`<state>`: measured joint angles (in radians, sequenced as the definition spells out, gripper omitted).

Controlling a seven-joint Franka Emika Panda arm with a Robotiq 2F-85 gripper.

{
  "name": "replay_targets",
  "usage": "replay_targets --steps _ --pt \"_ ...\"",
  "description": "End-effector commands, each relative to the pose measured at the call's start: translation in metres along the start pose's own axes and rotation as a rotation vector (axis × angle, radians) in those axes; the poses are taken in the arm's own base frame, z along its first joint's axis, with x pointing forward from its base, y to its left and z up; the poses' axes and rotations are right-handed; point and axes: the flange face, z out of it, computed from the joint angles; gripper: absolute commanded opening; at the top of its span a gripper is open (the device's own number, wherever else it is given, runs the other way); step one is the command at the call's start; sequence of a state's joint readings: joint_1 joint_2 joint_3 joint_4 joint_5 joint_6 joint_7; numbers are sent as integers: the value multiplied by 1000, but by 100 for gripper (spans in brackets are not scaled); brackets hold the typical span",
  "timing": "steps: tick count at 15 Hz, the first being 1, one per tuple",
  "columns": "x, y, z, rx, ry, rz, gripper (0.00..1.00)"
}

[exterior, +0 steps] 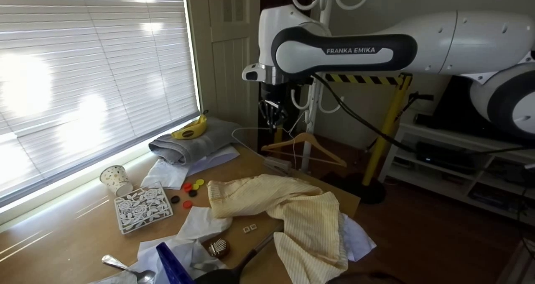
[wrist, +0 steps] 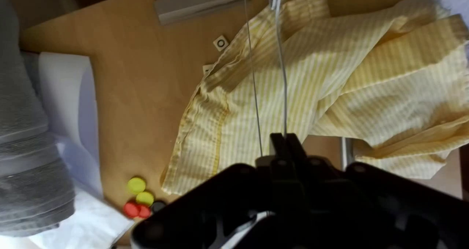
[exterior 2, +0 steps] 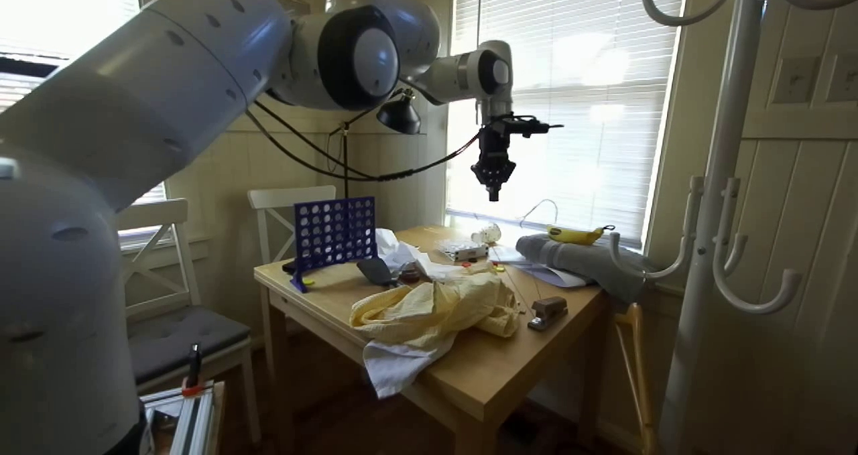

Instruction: Take the hanger off the coat hook and place it on the table

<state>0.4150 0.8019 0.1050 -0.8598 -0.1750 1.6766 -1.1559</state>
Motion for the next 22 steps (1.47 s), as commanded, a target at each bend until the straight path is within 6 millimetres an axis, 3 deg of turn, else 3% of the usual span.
replay_targets --steps 1,3,5,13,22 --pt "24 -4 18 41 -160 -102 1" --pt "21 -9 19 62 -124 -84 3" --pt "31 -13 25 81 -160 -119 3" --pt "32 -12 27 86 -211 -141 1" --pt "81 -51 15 112 -531 -406 1"
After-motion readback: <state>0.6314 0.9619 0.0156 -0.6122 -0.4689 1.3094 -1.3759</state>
